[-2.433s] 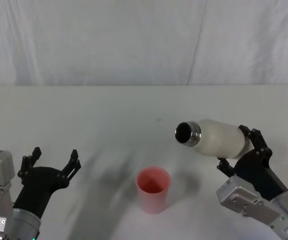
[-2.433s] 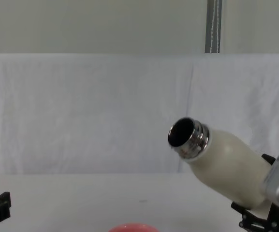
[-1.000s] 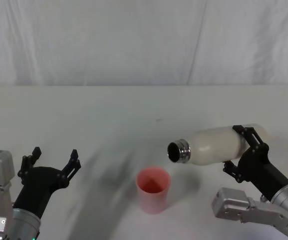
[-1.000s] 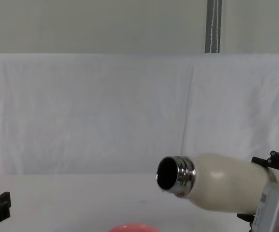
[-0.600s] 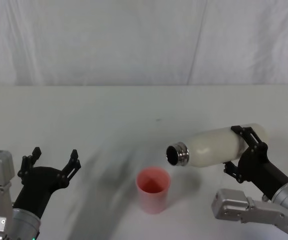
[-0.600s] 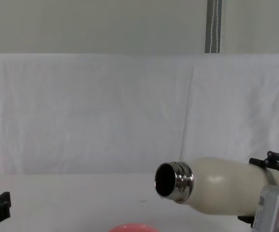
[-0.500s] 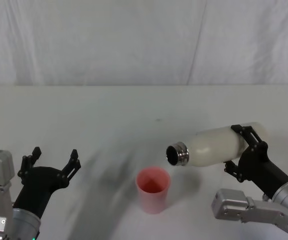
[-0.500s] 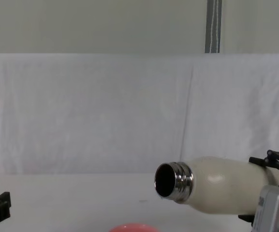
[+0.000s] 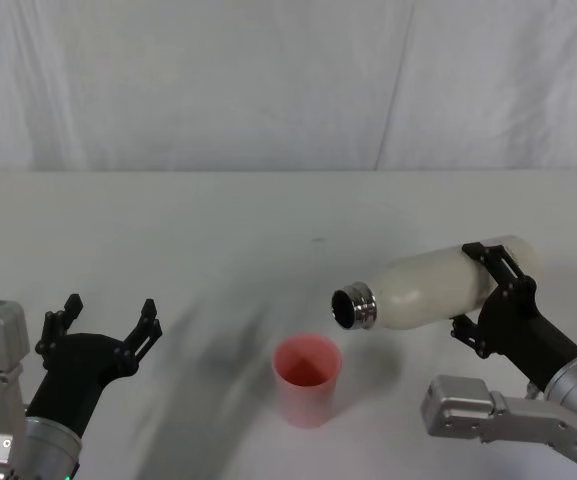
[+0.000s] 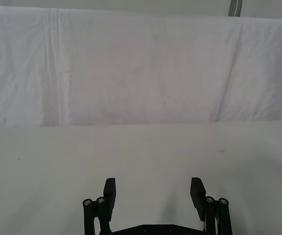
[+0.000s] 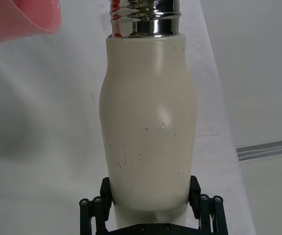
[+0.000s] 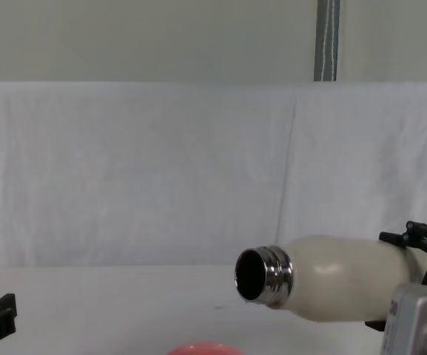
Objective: Grasp the thermos with one hand and pour water into the cup lid.
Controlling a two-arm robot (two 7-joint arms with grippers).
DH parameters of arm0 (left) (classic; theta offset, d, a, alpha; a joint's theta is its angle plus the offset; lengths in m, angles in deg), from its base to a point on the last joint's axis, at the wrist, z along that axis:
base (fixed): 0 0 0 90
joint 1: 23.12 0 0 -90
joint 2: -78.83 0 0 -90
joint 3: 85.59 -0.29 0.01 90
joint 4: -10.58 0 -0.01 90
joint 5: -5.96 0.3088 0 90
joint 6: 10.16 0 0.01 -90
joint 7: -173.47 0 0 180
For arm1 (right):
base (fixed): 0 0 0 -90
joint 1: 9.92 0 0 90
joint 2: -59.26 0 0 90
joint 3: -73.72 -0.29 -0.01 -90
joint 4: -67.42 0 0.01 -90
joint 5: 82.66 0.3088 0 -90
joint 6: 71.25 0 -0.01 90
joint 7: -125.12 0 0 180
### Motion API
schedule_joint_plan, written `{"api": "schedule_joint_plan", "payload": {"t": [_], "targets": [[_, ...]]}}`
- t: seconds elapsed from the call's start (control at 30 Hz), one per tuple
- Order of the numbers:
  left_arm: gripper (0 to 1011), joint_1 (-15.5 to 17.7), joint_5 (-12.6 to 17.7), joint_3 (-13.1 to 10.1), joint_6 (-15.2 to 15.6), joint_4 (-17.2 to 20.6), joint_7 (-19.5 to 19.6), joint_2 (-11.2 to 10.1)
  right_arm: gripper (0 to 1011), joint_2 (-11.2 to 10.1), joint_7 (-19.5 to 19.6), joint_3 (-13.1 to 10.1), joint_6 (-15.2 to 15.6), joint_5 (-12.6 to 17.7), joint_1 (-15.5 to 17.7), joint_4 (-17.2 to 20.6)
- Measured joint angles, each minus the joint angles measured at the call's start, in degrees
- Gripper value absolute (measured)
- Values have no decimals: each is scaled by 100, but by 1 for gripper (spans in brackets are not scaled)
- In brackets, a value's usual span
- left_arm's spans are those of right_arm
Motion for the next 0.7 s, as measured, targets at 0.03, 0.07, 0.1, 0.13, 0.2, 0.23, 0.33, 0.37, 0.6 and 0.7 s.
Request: {"api": "schedule_joint_plan", "payload": {"t": [0.03, 0.07, 0.1, 0.13, 0.2, 0.23, 0.33, 0.37, 0.6, 0.7], "targets": [[1001, 0, 0, 0, 0, 0, 0, 0, 949, 0, 2, 10, 2, -11, -10, 0], [1001, 0, 0, 0, 0, 0, 0, 0, 949, 0, 6, 15, 2, -17, -17, 0], [1001, 0, 0, 0, 0, 0, 0, 0, 949, 0, 8, 20, 3, -23, -23, 0], [1001, 0, 0, 0, 0, 0, 0, 0, 949, 1, 16, 33, 4, -34, -34, 0], [1001, 0, 0, 0, 0, 0, 0, 0, 949, 3, 26, 44, 4, -45, -48, -4], [1001, 0, 0, 0, 0, 0, 0, 0, 949, 5, 35, 56, 3, -55, -60, -16], [1001, 0, 0, 0, 0, 0, 0, 0, 949, 5, 44, 69, 2, -70, -74, -27], [1001, 0, 0, 0, 0, 0, 0, 0, 949, 4, 50, 77, 0, -81, -81, -30], [1001, 0, 0, 0, 0, 0, 0, 0, 949, -18, 97, 128, 0, -174, -109, -52], [1001, 0, 0, 0, 0, 0, 0, 0, 949, -28, 121, 147, 6, -216, -117, -65]]}}
